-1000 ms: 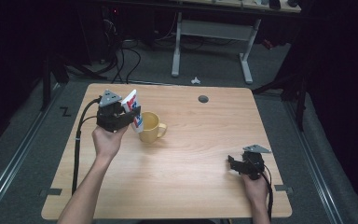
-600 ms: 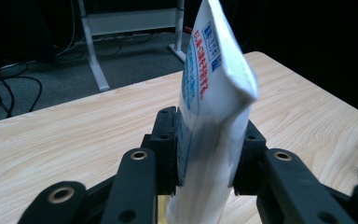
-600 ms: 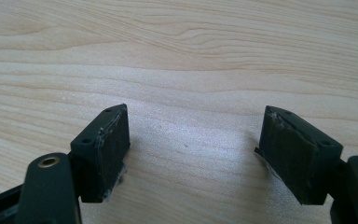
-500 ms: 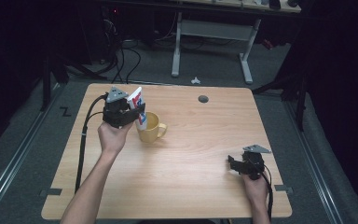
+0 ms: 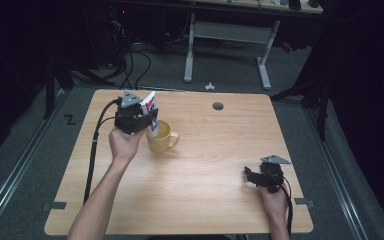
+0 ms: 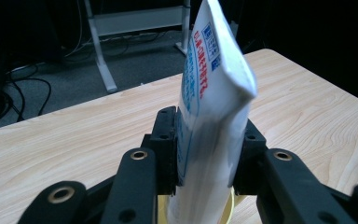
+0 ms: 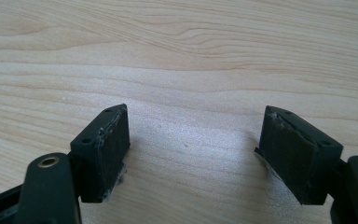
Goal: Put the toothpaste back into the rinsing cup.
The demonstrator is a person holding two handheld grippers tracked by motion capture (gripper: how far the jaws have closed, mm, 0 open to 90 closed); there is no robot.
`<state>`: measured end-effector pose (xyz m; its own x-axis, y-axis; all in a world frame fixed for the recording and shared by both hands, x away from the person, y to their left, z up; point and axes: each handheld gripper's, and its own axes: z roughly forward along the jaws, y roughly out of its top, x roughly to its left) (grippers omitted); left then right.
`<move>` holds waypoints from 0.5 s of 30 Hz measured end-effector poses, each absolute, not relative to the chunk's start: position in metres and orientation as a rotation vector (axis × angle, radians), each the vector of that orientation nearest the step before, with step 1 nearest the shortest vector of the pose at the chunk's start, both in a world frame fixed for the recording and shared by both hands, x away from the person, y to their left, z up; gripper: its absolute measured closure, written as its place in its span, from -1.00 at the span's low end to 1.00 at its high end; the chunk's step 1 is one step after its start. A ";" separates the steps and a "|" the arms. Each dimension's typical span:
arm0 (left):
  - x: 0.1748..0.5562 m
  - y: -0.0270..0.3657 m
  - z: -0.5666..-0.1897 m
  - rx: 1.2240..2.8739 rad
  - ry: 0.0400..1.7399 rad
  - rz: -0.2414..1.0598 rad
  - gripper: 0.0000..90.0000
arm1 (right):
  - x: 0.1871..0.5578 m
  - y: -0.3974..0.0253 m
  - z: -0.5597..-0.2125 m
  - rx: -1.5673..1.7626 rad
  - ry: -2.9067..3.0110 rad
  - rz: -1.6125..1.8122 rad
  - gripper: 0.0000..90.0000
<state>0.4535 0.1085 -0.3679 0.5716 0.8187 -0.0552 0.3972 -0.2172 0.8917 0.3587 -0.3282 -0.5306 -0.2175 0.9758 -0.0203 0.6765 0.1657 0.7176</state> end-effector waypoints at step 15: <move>0.469 0.099 -0.378 1.838 1.019 0.537 0.50 | 0.359 -0.328 -0.531 1.562 1.961 0.811 -0.46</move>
<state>0.4688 0.0991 -0.3776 0.5593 0.8267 -0.0603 0.4176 -0.2182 0.8820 0.3586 -0.3281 -0.5306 -0.2156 0.9763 -0.0191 0.6773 0.1636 0.7173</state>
